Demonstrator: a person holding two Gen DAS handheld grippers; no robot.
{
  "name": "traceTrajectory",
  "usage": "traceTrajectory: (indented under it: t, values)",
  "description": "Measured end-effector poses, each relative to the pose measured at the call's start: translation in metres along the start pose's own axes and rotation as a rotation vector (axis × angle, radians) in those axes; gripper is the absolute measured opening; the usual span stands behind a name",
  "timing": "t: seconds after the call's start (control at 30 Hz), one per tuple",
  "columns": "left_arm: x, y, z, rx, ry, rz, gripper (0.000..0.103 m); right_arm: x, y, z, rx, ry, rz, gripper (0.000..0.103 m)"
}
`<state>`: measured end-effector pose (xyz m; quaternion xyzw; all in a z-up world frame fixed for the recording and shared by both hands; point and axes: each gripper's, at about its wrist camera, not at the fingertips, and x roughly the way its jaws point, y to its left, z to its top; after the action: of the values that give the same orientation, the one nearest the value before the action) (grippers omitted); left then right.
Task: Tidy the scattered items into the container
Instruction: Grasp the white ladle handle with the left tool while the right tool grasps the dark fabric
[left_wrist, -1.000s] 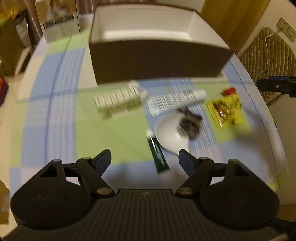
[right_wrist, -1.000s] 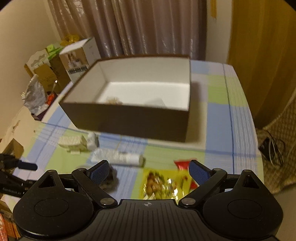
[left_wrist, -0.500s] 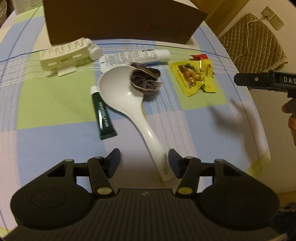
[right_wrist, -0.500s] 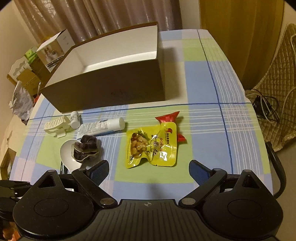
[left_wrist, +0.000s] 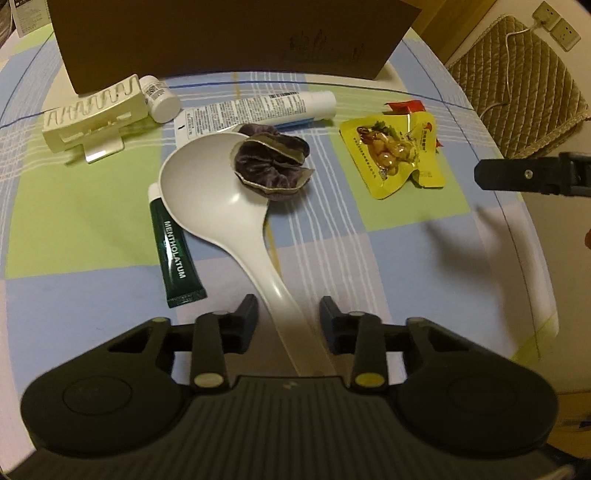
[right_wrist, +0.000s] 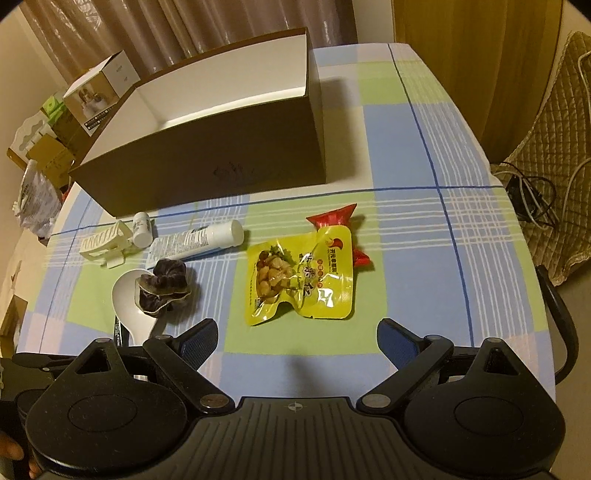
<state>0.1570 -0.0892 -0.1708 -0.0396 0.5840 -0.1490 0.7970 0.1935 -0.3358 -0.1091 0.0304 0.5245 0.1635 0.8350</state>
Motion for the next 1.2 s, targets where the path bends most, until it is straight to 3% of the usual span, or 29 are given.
traceTrajectory:
  t: [0.23,0.47,0.67,0.9,1.07,1.1,1.13,1.2]
  values:
    - [-0.012,0.031,-0.017,-0.085,0.000,-0.005,0.013,0.009,0.011,-0.003,0.003,0.012,0.013,0.098]
    - [-0.036,0.065,-0.058,-0.099,0.044,-0.028,0.012,0.022,0.045,-0.011,-0.115,0.015,0.084,0.098]
    - [-0.055,0.097,-0.085,-0.214,0.030,0.008,0.013,0.038,0.073,-0.013,-0.169,0.033,0.171,0.097]
    - [-0.075,0.131,-0.104,-0.358,-0.011,0.086,0.013,0.051,0.094,-0.015,-0.213,0.051,0.204,0.097]
    - [-0.086,0.141,-0.109,-0.404,-0.019,0.056,0.029,0.058,0.115,-0.013,-0.244,0.037,0.224,0.097]
    - [-0.088,0.141,-0.109,-0.398,-0.021,0.056,0.030,0.062,0.121,-0.013,-0.258,0.037,0.220,0.096]
    - [-0.089,0.141,-0.109,-0.395,-0.022,0.058,0.030,0.068,0.127,-0.014,-0.274,0.037,0.212,0.079]
    - [-0.091,0.143,-0.109,-0.398,-0.023,0.059,0.031,0.080,0.136,-0.016,-0.286,0.056,0.201,0.068]
